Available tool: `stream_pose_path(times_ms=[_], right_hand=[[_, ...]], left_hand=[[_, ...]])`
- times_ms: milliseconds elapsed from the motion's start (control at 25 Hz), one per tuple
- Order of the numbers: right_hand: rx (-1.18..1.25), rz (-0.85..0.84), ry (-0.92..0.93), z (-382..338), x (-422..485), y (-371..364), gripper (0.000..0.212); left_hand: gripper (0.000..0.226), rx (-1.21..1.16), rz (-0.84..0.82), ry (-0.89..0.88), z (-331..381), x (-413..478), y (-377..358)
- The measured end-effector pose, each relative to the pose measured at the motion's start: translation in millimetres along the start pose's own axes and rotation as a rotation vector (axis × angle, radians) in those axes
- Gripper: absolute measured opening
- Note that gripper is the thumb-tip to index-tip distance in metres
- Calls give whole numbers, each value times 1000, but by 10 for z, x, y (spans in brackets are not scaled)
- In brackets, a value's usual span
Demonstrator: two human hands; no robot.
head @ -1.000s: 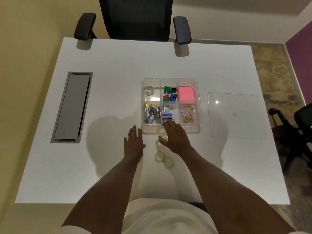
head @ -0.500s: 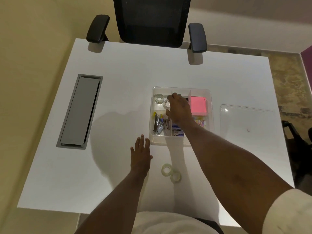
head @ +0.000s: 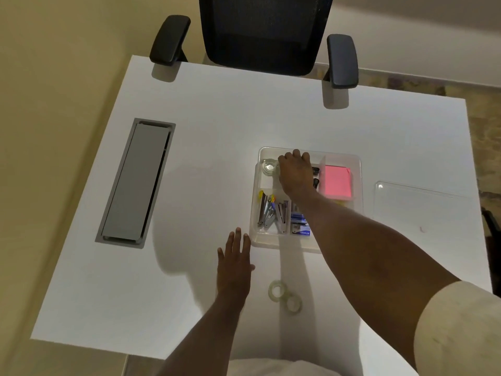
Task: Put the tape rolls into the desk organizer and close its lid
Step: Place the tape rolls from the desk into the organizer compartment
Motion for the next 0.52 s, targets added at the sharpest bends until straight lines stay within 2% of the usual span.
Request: stream_pose_path(times_ms=[280,520], right_hand=[[50,60,25,1,-167,60,26],[196,192,56,14,-811,68,18]], left_hand=[[91,-7,-24,11,3,-2,26],[89,-34,-29,8,28,-57,105]])
Point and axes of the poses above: each hand's wrist, its own x-axis towards the middle knuckle, its own y-axis out of the back of the hand, z = x × y, the point moved 6 cm from there along x, towards the middle knuckle, and after that the axes turned 7 degrees about -z, right-handed, at the moved point
